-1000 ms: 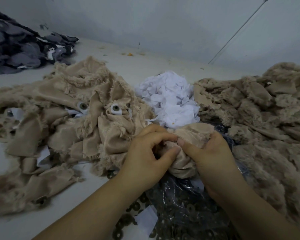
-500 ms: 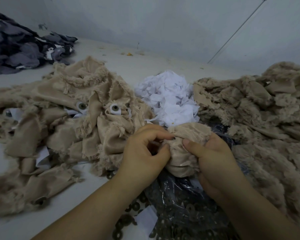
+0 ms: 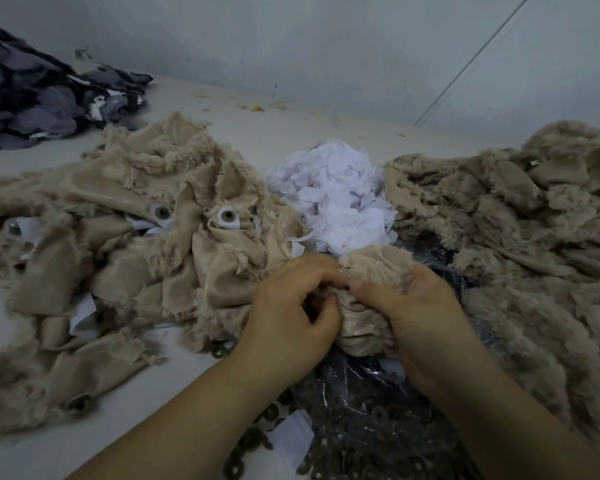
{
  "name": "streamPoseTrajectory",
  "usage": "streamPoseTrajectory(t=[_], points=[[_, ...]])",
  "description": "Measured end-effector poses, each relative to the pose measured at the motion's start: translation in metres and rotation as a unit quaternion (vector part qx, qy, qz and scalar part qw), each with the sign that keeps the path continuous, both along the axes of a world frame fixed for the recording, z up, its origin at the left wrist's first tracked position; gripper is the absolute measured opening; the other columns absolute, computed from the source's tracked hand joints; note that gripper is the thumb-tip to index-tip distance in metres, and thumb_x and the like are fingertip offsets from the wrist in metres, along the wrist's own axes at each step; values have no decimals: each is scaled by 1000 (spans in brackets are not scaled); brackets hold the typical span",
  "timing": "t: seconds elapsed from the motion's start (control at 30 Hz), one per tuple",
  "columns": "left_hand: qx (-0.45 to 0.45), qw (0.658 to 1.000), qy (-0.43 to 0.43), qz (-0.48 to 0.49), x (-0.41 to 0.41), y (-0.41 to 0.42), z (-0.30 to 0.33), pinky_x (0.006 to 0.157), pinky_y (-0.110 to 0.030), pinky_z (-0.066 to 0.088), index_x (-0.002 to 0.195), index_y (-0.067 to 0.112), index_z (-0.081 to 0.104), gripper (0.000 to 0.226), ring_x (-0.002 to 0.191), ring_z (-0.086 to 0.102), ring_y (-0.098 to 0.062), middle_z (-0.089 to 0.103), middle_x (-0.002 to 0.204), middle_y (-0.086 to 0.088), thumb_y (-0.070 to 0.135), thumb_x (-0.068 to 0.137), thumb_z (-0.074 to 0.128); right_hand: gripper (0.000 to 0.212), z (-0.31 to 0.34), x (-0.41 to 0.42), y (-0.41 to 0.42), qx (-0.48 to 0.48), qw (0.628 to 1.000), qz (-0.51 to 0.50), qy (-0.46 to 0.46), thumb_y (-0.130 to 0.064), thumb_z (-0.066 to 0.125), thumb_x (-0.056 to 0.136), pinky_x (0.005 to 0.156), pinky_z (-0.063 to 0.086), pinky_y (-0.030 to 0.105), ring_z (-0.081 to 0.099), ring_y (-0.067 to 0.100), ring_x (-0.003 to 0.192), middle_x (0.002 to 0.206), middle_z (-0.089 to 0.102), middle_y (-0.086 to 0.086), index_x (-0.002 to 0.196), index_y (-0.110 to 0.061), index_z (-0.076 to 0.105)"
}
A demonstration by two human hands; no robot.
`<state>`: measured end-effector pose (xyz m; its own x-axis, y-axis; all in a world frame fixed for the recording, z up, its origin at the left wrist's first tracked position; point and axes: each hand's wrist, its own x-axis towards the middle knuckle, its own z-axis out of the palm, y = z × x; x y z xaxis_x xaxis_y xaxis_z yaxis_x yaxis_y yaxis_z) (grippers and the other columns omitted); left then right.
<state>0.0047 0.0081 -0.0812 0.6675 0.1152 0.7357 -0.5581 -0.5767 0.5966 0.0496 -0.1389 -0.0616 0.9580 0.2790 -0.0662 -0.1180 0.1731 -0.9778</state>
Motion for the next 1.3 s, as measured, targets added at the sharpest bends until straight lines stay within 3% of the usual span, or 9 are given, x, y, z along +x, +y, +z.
streamPoseTrajectory(t=[0.1, 0.23, 0.47, 0.6, 0.73, 0.87, 1.0, 1.17, 1.3], points=[[6, 1000, -9, -14, -1, 0, 2, 80, -24, 52, 88, 7, 70, 21, 91, 63, -9, 67, 94, 0, -9, 75, 65, 35, -1, 1, -1, -15, 1000, -11, -5, 1, 74, 83, 82, 59, 49, 74, 34, 93, 101, 76, 16, 117, -5, 65], [75, 996, -43, -5, -1, 0, 3, 92, -31, 49, 102, 0, 73, 29, 106, 61, -21, 65, 111, -9, -10, 75, 70, 29, 1, 0, -2, -18, 1000, 5, -18, 2, 71, 86, 78, 61, 44, 74, 32, 93, 101, 76, 15, 114, -7, 68], [86, 993, -65, -58, 4, 6, 2, 88, -33, 50, 103, 3, 75, 20, 98, 64, -23, 71, 105, -8, -4, 88, 64, 29, 3, 6, -4, 26, 999, -6, 29, 7, 64, 85, 73, 59, 40, 74, 37, 92, 99, 75, 22, 114, 2, 66], [-24, 999, 13, -46, 3, 8, -1, 87, -30, 53, 91, 8, 78, 22, 99, 65, -14, 69, 101, -2, -5, 80, 64, 27, 4, 6, -3, 63, 995, -6, 74, 3, 63, 89, 69, 60, 40, 74, 36, 90, 100, 75, 20, 115, -1, 66], [-171, 975, 109, -84, 1, 7, 0, 72, -33, 57, 88, 16, 68, 13, 82, 67, -17, 68, 87, 1, 5, 82, 64, 21, 8, 5, -3, 87, 991, -8, 98, -6, 61, 92, 63, 60, 37, 75, 35, 85, 96, 75, 22, 109, 3, 69], [-249, 947, 184, -88, 4, 7, -1, 73, -33, 57, 92, 19, 69, 12, 81, 67, -23, 71, 87, -4, 17, 80, 69, 46, 13, 4, -4, 111, 989, 44, 89, -26, 72, 77, 69, 61, 41, 73, 37, 94, 104, 74, 23, 112, 3, 68], [-278, 940, 183, -80, 6, 9, -1, 74, -37, 56, 81, 20, 72, 16, 77, 66, -21, 72, 82, -8, 7, 89, 69, 70, 10, 2, -1, 54, 994, 66, 63, -21, 82, 58, 78, 60, 46, 72, 33, 101, 111, 74, 17, 123, -5, 60], [-344, 914, 190, -104, 6, 11, 2, 71, -30, 57, 79, 16, 74, 17, 73, 66, -18, 72, 78, -8, 5, 89, 66, 73, 8, 3, 1, 66, 995, 20, 77, -6, 76, 62, 88, 58, 42, 72, 29, 103, 114, 73, 15, 131, -1, 53], [-380, 893, 197, -142, 6, 11, 2, 61, -21, 53, 78, 16, 74, 8, 62, 60, -13, 68, 70, -6, 23, 79, 69, 64, 10, 3, 2, 97, 990, 3, 99, -10, 71, 67, 88, 59, 42, 72, 33, 100, 111, 73, 20, 128, 3, 56]])
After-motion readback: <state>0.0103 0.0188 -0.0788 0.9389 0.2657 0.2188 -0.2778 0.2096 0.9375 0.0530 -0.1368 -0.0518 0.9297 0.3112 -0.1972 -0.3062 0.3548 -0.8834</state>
